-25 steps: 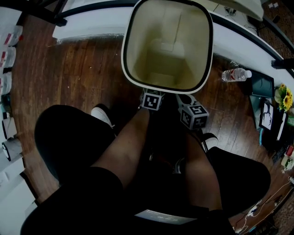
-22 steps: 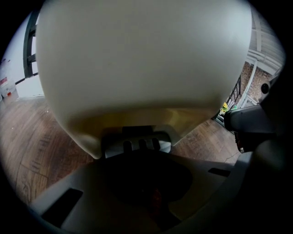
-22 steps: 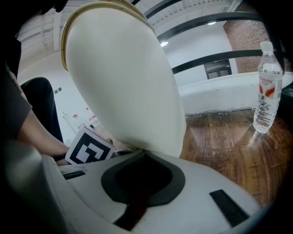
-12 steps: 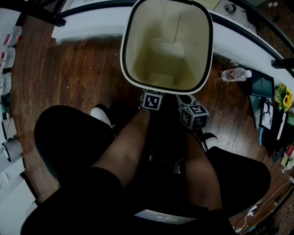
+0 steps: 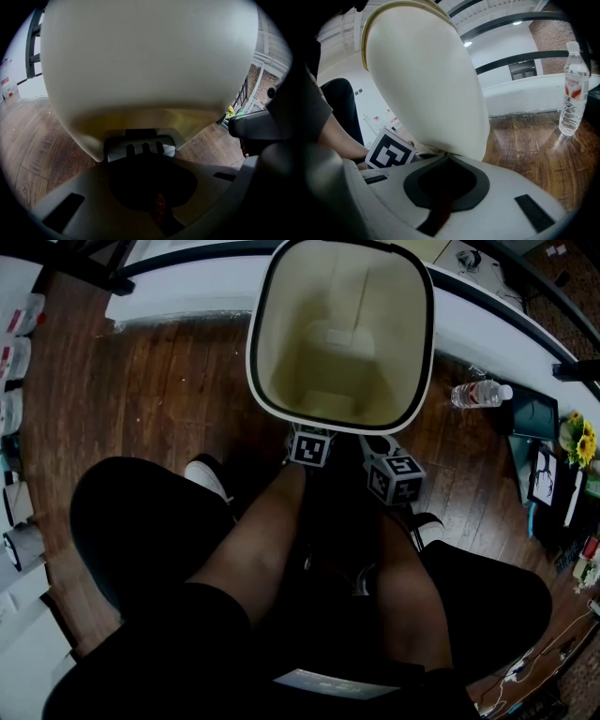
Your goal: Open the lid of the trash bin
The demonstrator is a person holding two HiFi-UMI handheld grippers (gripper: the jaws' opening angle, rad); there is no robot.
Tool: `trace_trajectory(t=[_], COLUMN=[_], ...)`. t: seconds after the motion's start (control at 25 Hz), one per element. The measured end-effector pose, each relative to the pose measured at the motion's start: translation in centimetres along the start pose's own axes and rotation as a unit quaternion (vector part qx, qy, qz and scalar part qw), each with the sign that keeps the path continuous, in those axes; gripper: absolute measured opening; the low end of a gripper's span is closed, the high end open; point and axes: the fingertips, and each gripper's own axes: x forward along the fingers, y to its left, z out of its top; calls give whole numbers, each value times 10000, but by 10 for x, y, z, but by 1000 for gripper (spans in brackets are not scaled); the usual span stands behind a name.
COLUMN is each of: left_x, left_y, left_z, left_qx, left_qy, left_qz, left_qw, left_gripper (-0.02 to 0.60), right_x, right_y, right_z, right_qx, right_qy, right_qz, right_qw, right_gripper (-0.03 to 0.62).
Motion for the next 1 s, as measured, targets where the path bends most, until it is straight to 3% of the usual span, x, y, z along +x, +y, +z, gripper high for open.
trace_trajectory(t=[1.0], left_x=[-1], left_y=[-1], left_z=[-1], left_qx=[75], left_qy=[25], left_qz=[-56], left_qw=[10000], left_gripper=[41], right_x=[-1], right_y=[4], right_z=[-1], right_qx=[-66], right_qy=[49], right_qz=[0], right_qw=[10000], right_gripper=[14])
